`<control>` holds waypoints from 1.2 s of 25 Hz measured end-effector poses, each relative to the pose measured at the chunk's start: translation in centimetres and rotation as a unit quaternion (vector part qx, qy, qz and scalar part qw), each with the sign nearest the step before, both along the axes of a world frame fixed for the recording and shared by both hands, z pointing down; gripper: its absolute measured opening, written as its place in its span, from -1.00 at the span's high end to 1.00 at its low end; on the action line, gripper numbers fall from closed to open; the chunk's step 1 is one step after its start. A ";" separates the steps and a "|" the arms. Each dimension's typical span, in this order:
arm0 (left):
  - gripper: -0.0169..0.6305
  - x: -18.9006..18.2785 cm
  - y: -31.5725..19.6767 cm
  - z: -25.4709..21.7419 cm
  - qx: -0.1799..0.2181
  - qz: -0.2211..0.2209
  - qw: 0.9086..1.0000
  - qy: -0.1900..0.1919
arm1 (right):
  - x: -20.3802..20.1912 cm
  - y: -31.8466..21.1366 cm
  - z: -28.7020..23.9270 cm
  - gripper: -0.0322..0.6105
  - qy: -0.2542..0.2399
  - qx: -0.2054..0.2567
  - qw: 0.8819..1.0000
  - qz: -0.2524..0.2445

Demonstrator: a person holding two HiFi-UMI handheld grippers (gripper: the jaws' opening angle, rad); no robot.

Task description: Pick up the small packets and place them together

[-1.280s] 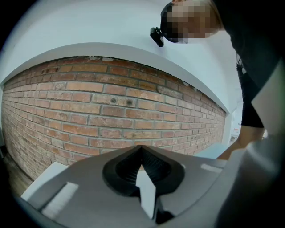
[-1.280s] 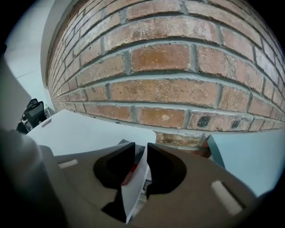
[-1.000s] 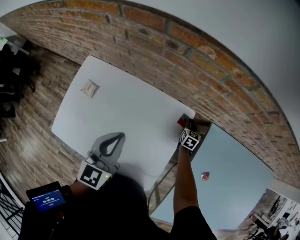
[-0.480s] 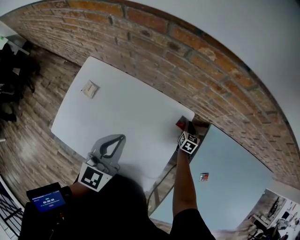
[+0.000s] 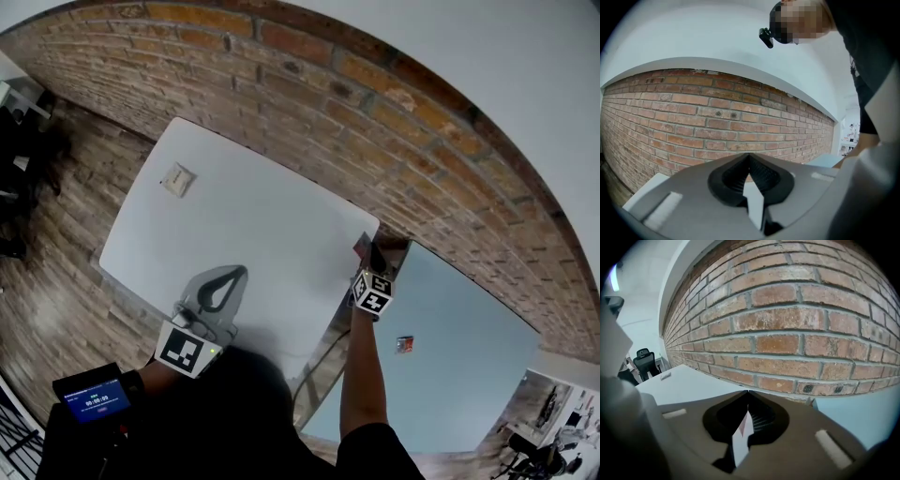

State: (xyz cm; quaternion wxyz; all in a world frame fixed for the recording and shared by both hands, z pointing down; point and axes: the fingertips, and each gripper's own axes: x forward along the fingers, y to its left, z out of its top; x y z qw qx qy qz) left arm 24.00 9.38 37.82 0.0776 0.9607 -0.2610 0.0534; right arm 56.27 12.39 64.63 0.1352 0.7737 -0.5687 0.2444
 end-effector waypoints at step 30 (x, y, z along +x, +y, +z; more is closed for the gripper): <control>0.95 -10.1 0.5 -4.6 0.067 -0.046 0.996 0.045 | -12.5 1.8 -10.8 0.89 0.014 0.089 0.995 -0.036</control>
